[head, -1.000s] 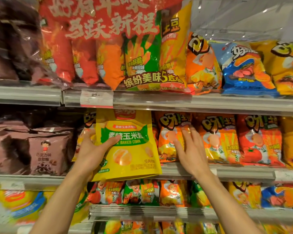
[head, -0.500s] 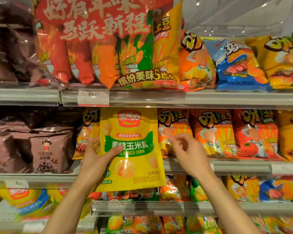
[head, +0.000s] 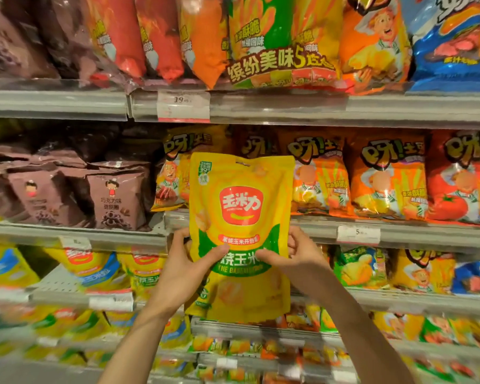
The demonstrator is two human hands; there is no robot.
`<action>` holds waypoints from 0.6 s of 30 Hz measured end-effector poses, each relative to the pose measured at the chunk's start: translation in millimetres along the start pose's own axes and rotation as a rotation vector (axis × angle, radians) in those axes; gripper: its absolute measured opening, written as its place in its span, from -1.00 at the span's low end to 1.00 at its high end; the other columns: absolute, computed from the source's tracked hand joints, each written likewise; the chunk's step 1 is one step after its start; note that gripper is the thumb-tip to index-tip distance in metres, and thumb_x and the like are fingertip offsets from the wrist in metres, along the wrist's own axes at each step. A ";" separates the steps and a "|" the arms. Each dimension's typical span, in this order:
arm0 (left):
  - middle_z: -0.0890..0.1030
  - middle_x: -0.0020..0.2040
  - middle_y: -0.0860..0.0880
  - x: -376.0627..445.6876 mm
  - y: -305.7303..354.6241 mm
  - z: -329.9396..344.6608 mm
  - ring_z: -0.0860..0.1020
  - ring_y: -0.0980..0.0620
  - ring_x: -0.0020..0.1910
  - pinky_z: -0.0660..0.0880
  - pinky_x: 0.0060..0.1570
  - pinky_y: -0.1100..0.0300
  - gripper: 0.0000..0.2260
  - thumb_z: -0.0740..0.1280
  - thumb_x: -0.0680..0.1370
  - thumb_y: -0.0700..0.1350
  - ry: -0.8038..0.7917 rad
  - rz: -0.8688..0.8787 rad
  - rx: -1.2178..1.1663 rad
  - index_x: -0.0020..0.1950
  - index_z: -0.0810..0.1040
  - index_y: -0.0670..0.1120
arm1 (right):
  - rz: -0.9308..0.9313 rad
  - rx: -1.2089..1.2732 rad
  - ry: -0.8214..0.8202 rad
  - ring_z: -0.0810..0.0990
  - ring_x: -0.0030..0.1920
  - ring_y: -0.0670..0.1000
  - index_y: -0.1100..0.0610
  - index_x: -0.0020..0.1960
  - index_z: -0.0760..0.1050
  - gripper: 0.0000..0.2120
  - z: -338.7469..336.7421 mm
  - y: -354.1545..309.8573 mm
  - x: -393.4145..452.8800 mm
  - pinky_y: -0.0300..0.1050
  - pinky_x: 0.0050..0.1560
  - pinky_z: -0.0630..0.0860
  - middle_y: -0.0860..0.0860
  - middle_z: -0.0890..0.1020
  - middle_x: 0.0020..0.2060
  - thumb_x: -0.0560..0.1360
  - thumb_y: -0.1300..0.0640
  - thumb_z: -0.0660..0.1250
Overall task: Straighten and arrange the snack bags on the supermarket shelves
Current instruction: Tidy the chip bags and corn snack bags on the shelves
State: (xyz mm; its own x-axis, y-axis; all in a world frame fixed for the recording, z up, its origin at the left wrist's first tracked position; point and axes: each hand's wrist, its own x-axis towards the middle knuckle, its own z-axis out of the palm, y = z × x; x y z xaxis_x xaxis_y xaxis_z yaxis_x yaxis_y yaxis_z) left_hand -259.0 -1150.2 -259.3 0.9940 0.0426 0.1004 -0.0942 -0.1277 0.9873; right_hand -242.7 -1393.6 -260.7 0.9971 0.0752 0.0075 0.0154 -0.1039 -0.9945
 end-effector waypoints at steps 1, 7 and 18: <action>0.69 0.07 0.26 -1.1 -4.8 -5.2 0.69 0.22 0.02 0.64 -0.14 0.27 -0.38 0.60 0.32 0.28 -0.011 0.002 0.011 0.25 0.41 0.15 | 0.009 0.005 0.001 0.71 0.09 -0.08 0.01 0.28 0.47 -0.44 5.7 2.4 -4.1 -0.15 -0.04 0.67 -0.10 0.73 0.09 0.38 0.13 0.63; 0.67 0.04 0.28 -4.7 -29.4 -56.1 0.66 0.26 0.02 0.64 -0.12 0.25 -0.37 0.62 0.29 0.29 -0.088 0.008 0.028 0.21 0.43 0.13 | -0.048 -0.177 0.130 0.68 0.16 -0.03 -0.02 0.26 0.42 -0.39 61.7 11.8 -25.3 0.06 0.12 0.66 -0.08 0.69 0.14 0.33 -0.06 0.64; 0.67 -0.02 0.26 -17.4 -83.0 -264.2 0.62 0.32 -0.04 0.49 -0.16 0.46 -0.52 0.62 0.27 0.20 0.051 0.102 0.162 0.07 0.52 0.13 | -0.231 -0.233 0.155 0.68 0.09 -0.16 -0.16 0.28 0.43 -0.33 277.0 16.7 -23.0 -0.15 0.07 0.64 -0.23 0.69 0.09 0.26 -0.26 0.58</action>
State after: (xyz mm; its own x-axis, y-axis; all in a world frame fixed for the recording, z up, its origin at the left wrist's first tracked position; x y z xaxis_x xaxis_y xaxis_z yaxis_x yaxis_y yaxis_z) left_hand -283.0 -878.6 -310.5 0.9753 0.0710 0.2092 -0.1804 -0.2911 0.9395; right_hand -285.9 -1122.4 -306.5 0.9646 -0.0266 0.2625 0.2399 -0.3263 -0.9143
